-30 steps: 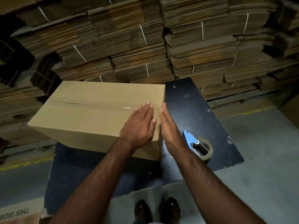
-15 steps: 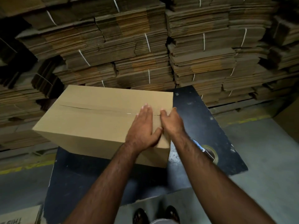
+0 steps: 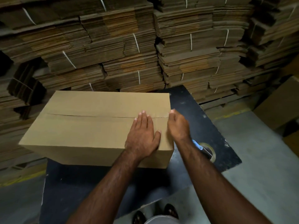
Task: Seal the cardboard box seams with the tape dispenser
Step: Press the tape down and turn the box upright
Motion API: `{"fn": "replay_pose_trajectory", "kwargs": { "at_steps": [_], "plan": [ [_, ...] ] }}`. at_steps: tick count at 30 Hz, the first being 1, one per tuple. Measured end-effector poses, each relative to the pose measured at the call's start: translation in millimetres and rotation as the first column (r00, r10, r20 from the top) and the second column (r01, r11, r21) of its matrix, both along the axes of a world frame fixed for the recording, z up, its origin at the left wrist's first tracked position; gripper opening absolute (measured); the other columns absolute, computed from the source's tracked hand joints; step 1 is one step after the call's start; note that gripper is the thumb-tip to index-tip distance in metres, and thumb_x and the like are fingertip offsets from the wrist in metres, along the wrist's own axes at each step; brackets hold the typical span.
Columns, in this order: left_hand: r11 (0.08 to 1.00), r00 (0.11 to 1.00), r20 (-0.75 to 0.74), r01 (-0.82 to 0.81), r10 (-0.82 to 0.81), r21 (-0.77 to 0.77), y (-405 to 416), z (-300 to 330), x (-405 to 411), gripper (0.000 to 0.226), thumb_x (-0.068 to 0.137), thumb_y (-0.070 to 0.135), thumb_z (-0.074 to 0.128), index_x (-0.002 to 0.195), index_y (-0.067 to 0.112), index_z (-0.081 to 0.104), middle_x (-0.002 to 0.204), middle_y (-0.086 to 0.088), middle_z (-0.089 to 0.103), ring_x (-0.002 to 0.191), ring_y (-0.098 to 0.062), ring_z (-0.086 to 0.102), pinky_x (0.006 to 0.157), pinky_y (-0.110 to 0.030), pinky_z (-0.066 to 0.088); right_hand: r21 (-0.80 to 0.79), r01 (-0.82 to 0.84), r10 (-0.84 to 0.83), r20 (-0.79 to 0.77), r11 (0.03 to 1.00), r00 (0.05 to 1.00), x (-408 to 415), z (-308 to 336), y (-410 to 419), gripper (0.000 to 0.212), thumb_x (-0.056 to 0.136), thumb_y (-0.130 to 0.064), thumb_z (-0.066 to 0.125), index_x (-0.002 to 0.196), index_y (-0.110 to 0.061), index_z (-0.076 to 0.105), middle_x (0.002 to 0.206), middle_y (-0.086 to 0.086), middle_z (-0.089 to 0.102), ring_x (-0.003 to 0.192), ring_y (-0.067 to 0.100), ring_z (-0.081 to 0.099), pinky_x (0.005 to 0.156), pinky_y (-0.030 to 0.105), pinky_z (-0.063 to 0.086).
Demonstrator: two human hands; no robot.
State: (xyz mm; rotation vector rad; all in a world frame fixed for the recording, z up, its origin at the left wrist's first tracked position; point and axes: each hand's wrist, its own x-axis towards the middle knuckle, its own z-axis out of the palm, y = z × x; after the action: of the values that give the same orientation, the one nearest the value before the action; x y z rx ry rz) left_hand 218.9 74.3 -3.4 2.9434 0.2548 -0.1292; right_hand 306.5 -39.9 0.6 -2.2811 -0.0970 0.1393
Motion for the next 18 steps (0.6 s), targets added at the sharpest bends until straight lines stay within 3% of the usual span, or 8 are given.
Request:
{"fn": "replay_pose_trajectory", "kwargs": {
  "at_steps": [3,7,9,11,15,18],
  "plan": [
    [1.0,1.0,-0.009,0.006,-0.007,-0.002,-0.3,0.5,1.8,0.082,0.093,0.051,0.005,0.156,-0.002,0.004,0.164,-0.024,-0.003,0.153,-0.03,-0.004,0.124,-0.041,-0.002,0.017,-0.021,0.023,-0.135,1.0,0.991,-4.5,5.1,12.0,0.05,0.105,-0.035,0.03,0.146,-0.007,0.039,0.137,0.019,0.054,0.125,0.036,0.05,0.099,0.036,0.039],
    [0.998,1.0,-0.01,0.013,-0.013,-0.06,0.6,1.7,2.7,0.078,0.098,0.051,0.014,0.156,-0.001,0.006,0.164,-0.023,-0.002,0.153,-0.03,-0.003,0.124,-0.04,-0.003,0.009,-0.053,0.054,-0.289,0.999,0.956,17.9,7.0,11.7,0.053,0.104,-0.044,0.028,0.141,-0.008,0.042,0.14,0.02,0.051,0.124,0.035,0.05,0.101,0.038,0.039],
    [0.984,1.0,0.014,0.017,-0.015,-0.179,6.5,6.9,2.5,0.075,0.101,0.049,0.029,0.157,0.004,0.007,0.166,-0.017,-0.001,0.153,-0.026,-0.003,0.121,-0.037,-0.004,-0.062,-0.062,0.046,-0.234,0.996,0.971,15.2,10.0,10.9,0.061,0.103,-0.045,0.03,0.152,-0.008,0.025,0.149,0.02,0.041,0.133,0.036,0.042,0.107,0.039,0.035],
    [0.969,0.991,0.113,-0.036,0.066,-0.243,30.9,14.2,-0.8,0.073,0.1,0.047,0.038,0.158,0.01,0.012,0.167,-0.009,0.004,0.153,-0.021,0.0,0.12,-0.034,-0.002,-0.112,-0.066,0.06,-0.052,0.992,0.997,1.2,14.6,14.1,0.065,0.103,-0.041,0.036,0.155,-0.009,0.014,0.154,0.019,0.035,0.137,0.036,0.039,0.109,0.04,0.033],
    [0.891,0.844,0.287,-0.42,0.453,-0.172,132.1,24.4,-26.1,0.068,0.098,0.045,0.044,0.155,0.013,0.024,0.164,-0.007,0.019,0.151,-0.023,0.013,0.121,-0.04,0.005,-0.103,-0.181,0.199,0.197,0.978,0.96,-26.5,22.2,41.0,0.065,0.101,-0.035,0.043,0.154,-0.007,0.017,0.158,0.012,0.028,0.143,0.028,0.031,0.116,0.037,0.027],
    [0.692,0.675,0.232,-0.722,0.701,0.012,214.6,26.6,-59.1,0.072,0.092,0.049,0.049,0.149,0.01,0.033,0.159,-0.014,0.028,0.148,-0.03,0.022,0.12,-0.053,0.016,-0.154,-0.351,0.377,0.195,0.924,0.906,-44.7,22.1,73.9,0.063,0.102,-0.034,0.043,0.154,-0.006,0.022,0.159,0.009,0.027,0.145,0.023,0.027,0.116,0.028,0.017]
  ]
}}
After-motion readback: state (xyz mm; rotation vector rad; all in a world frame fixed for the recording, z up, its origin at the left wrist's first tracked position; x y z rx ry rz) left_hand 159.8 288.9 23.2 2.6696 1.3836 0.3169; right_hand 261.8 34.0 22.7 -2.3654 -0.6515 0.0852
